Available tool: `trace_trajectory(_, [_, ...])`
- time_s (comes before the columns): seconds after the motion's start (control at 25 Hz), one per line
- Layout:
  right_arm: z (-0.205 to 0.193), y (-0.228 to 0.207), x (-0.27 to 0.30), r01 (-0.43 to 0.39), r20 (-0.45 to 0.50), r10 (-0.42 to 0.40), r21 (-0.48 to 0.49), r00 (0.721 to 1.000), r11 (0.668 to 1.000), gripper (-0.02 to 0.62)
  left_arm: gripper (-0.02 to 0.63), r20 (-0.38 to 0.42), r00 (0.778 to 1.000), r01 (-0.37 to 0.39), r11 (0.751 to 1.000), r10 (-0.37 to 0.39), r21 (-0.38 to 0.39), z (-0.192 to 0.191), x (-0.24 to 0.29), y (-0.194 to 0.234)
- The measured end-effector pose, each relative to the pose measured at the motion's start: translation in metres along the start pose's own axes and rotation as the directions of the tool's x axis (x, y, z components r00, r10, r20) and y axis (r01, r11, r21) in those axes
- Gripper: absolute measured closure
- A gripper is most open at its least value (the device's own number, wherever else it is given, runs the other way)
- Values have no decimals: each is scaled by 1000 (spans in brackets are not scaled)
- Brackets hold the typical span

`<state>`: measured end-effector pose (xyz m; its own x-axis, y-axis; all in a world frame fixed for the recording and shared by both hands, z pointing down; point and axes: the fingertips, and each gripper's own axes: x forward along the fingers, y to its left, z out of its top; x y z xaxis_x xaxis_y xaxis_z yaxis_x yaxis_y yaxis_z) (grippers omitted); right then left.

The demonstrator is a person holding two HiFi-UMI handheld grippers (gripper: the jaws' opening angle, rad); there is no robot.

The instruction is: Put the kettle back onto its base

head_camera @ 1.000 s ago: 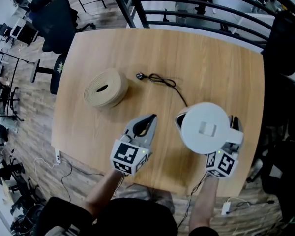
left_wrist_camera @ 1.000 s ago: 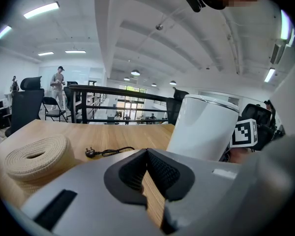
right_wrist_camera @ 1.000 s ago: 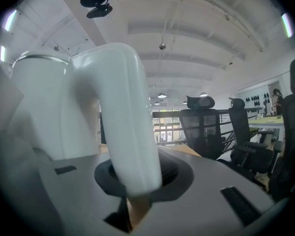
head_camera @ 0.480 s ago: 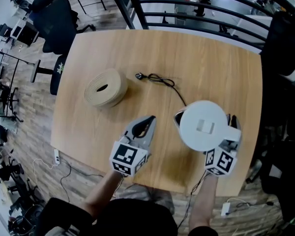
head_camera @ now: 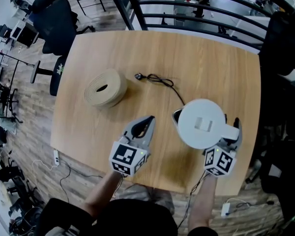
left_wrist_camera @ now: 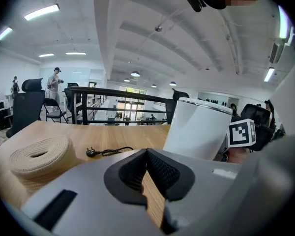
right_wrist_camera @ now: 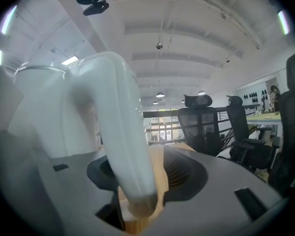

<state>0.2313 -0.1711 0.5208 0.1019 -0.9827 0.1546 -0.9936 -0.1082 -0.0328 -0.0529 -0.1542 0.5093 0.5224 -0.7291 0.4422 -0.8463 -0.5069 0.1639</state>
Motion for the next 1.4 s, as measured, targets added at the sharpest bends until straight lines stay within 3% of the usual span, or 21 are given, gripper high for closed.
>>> trace_trajectory(0.88, [15, 7, -43, -13, -26, 13, -25, 1000, 1000, 383, 604, 74, 997, 20, 1000, -22, 24, 18, -37, -23])
trace_trajectory(1.4, [62, 22, -104, -48, 18, 49, -34, 999, 998, 394, 604, 164, 985, 41, 998, -49, 53, 50, -91, -51])
